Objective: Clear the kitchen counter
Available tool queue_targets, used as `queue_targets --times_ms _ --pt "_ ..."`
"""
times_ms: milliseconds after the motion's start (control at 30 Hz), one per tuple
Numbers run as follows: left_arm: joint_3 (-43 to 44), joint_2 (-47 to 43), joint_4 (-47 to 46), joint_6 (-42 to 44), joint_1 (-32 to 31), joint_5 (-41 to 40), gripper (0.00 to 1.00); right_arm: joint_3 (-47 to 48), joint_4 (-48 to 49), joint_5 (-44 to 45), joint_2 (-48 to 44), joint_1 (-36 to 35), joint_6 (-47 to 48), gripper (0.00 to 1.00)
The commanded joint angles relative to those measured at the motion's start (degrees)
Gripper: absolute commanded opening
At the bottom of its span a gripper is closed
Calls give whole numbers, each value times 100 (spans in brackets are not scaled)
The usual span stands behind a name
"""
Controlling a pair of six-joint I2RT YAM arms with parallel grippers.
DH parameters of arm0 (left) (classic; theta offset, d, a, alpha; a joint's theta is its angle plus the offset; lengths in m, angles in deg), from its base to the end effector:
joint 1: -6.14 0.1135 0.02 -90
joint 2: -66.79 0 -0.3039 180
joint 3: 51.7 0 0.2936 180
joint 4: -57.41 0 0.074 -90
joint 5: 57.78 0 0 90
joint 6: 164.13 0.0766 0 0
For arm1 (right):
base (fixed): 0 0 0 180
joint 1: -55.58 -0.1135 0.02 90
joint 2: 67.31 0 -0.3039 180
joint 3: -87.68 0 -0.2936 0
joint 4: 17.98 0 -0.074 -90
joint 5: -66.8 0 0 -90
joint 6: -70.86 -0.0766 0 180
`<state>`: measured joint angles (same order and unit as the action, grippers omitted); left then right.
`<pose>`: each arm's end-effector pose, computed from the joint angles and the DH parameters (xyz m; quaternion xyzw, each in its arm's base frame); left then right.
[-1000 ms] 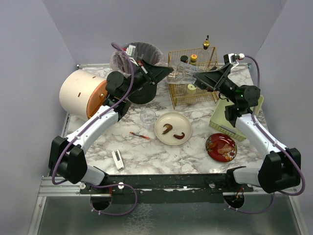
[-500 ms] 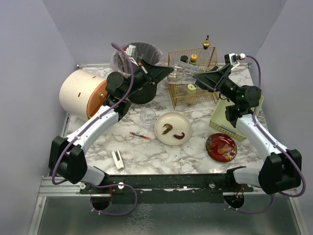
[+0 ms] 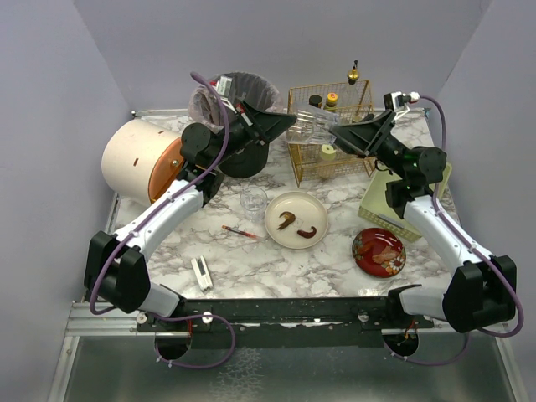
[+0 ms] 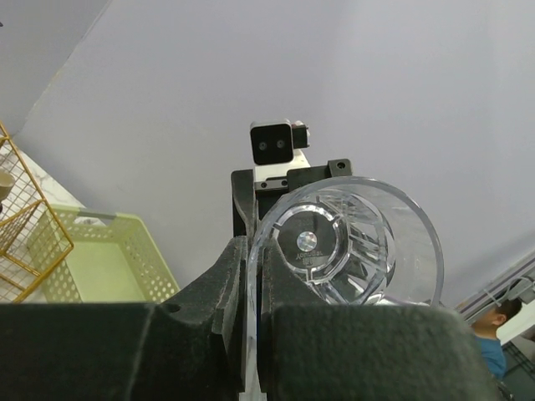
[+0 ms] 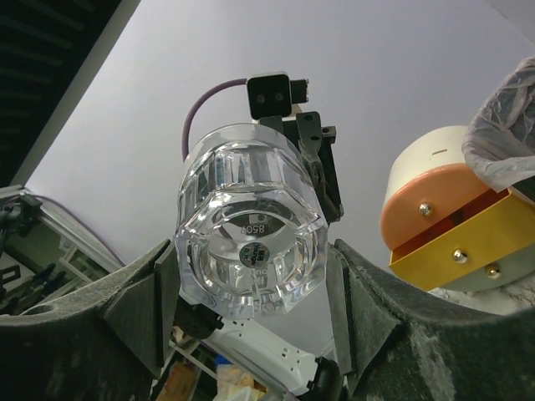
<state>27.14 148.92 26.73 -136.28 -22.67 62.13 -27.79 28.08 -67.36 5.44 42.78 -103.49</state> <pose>0.3287 -0.2244 0.4623 0.0672 0.5441 -0.6826 0.4832 0.3025 0.1234 0.4409 -0.0358 0.5279 0.7334 0.4268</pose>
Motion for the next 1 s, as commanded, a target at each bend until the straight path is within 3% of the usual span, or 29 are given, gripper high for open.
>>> queue_targets --times_ms 0,133,267,467,600,800,967 --pt "-71 77 -270 22 34 209 21 -117 10 211 -26 -39 215 27" --pt "-95 68 -263 111 79 217 58 -14 -1036 313 -275 -30 1038 23" --pt "-197 -23 -68 263 267 195 75 303 -3194 998 -811 -30 2611 19" --pt "-504 -425 1071 916 653 -128 85 1064 -6527 3293 -1579 -30 4783 10" --pt "-749 -683 1801 1261 866 -340 87 1414 -7926 5002 -1850 -30 5630 6" --pt "-583 -976 3134 2036 904 -733 88 1859 -9205 7290 -1662 -30 6538 0" --pt "-357 -1090 4057 2608 904 -926 89 2386 -9528 8061 -742 59 6946 0"
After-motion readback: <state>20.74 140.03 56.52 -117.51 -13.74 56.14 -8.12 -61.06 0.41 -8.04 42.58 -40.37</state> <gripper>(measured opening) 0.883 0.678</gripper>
